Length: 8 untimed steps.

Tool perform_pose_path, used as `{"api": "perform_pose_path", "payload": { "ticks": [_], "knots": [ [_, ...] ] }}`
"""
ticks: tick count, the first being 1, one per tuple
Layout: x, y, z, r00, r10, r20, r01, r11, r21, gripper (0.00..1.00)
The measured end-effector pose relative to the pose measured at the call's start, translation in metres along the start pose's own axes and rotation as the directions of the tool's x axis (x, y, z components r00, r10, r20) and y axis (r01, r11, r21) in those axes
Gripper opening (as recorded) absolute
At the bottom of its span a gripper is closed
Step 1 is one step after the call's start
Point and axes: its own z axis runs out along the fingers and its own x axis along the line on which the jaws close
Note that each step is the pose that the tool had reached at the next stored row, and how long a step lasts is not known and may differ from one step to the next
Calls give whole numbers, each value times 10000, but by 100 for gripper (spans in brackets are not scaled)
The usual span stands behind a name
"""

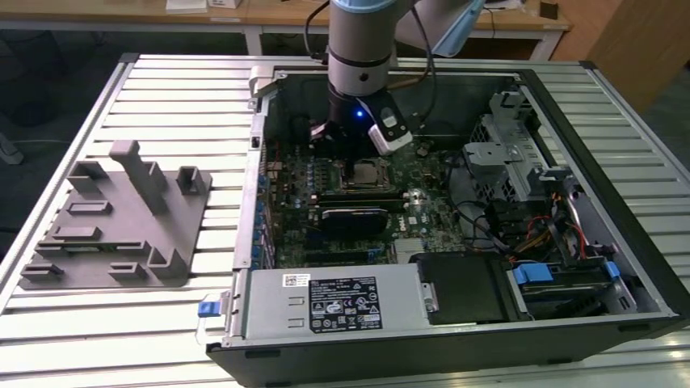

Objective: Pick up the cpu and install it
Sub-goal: 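Close the cpu cover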

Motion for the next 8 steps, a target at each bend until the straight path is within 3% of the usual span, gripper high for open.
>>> {"api": "perform_pose_path", "payload": {
  "ticks": [8],
  "knots": [
    [33,1,32,10000,-1,1,1,10000,-1,11]
  ]
}}
